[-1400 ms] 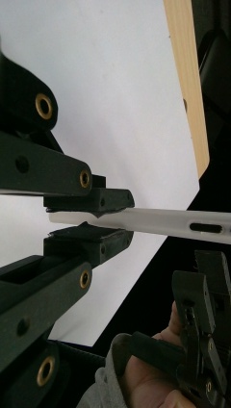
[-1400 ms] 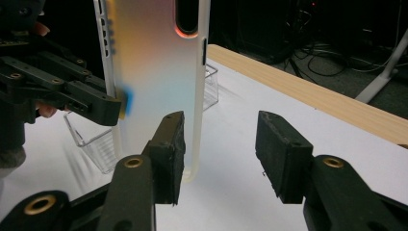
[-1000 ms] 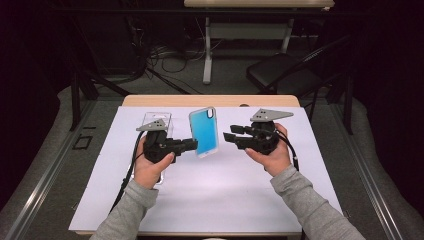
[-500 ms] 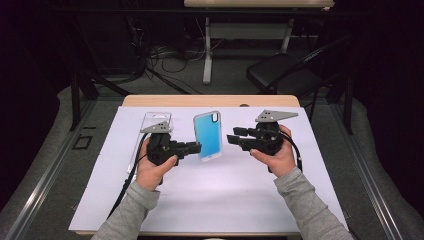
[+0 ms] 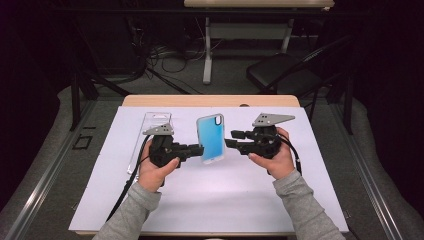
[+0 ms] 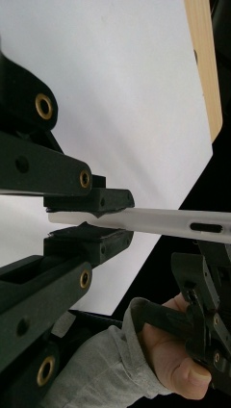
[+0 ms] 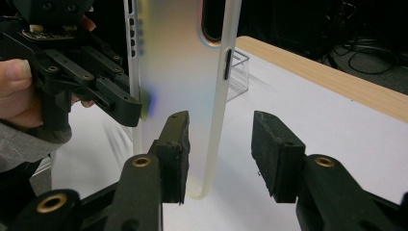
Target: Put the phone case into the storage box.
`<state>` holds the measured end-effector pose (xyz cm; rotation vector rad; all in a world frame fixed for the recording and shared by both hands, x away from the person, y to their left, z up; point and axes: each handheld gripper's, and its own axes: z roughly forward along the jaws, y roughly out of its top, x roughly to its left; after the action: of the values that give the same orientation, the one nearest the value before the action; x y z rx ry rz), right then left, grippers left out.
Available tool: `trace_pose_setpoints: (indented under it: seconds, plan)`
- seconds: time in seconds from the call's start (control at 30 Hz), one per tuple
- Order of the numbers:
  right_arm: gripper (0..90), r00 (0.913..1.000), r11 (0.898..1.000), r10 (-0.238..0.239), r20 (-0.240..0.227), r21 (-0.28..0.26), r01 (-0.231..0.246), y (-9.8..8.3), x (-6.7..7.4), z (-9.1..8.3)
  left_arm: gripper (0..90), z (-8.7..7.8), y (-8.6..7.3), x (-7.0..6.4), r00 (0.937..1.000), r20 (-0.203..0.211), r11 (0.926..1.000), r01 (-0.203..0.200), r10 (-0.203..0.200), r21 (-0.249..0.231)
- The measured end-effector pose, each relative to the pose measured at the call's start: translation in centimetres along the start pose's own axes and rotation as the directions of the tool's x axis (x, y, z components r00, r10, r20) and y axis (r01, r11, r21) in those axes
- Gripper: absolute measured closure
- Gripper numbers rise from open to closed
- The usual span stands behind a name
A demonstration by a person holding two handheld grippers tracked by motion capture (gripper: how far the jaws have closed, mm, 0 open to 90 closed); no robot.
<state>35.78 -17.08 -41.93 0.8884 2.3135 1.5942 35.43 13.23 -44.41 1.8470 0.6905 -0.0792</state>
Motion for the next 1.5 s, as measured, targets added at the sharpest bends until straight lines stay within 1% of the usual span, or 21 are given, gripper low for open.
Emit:
trace_pose_setpoints:
  seconds: [0.1,0.17,0.3,0.33,0.37,0.4,0.47,0.57,0.6,0.77,0.8,0.93,1.3,1.5]
  plan:
    - [58.3,1.0000,1.000,0.000,0.000,0.002,0.000,-0.10,-0.04,0.05,81.8,0.14,-0.07,-0.06,1.0000,0.007,1.0000,0.001,-0.001,0.000]
    - [59.0,0.9999,1.000,0.014,-0.009,-0.004,-0.014,-0.22,-0.14,0.08,81.8,0.25,-0.10,-0.06,0.9999,0.017,1.0000,-0.002,0.002,0.005]
    - [59.8,0.9994,1.000,0.028,-0.019,-0.010,-0.029,-0.31,-0.37,0.09,81.8,0.43,-0.14,-0.18,0.9996,0.029,1.0000,-0.002,0.002,0.010]
    - [60.3,0.9989,0.999,0.037,-0.030,-0.009,-0.037,-0.29,-0.52,0.05,81.8,0.44,-0.14,-0.19,0.9995,0.033,1.0000,-0.003,0.002,0.009]
    - [60.3,0.9989,0.999,0.037,-0.030,-0.009,-0.037,-0.29,-0.52,0.05,81.8,0.43,-0.14,-0.21,0.9994,0.035,1.0000,-0.002,0.002,0.009]
    - [60.9,0.9979,0.999,0.047,-0.044,-0.013,-0.048,-0.27,-0.60,0.08,81.8,0.42,-0.13,-0.21,0.9993,0.037,1.0000,-0.003,0.002,0.008]
    - [61.8,0.9972,0.998,0.055,-0.051,-0.009,-0.055,-0.26,-0.66,0.09,81.8,0.44,-0.14,-0.26,0.9989,0.046,1.0000,-0.002,0.002,0.006]
    - [62.8,0.9962,0.998,0.062,-0.061,-0.008,-0.063,-0.27,-0.77,0.16,81.8,0.49,-0.16,-0.30,0.9988,0.049,1.0000,-0.002,0.001,0.007]
    - [63.8,0.9950,0.997,0.071,-0.071,-0.005,-0.071,-0.28,-0.83,0.21,81.8,0.55,-0.18,-0.34,0.9986,0.054,1.0000,0.000,0.000,0.006]
    - [65.8,0.9932,0.997,0.082,-0.082,-0.009,-0.083,-0.28,-0.88,0.35,81.8,0.63,-0.20,-0.37,0.9985,0.055,0.9999,-0.006,0.006,0.011]
    - [66.8,0.9922,0.996,0.088,-0.088,-0.002,-0.088,-0.30,-0.88,0.40,81.8,0.67,-0.21,-0.37,0.9984,0.055,0.9999,-0.006,0.005,0.012]
    - [68.6,0.9926,0.997,0.079,-0.092,0.006,-0.079,-0.32,-0.87,0.60,81.8,0.72,-0.23,-0.37,0.9984,0.057,0.9999,-0.008,0.007,0.014]
    - [72.0,0.9909,0.997,0.080,-0.108,0.008,-0.079,-0.30,-0.78,0.70,81.8,0.86,-0.30,-0.28,0.9986,0.054,0.9998,-0.004,0.003,0.017]
    - [73.7,0.9909,0.997,0.079,-0.109,0.008,-0.078,-0.30,-0.80,0.72,81.8,0.87,-0.30,-0.23,0.9985,0.054,0.9998,-0.003,0.002,0.018]
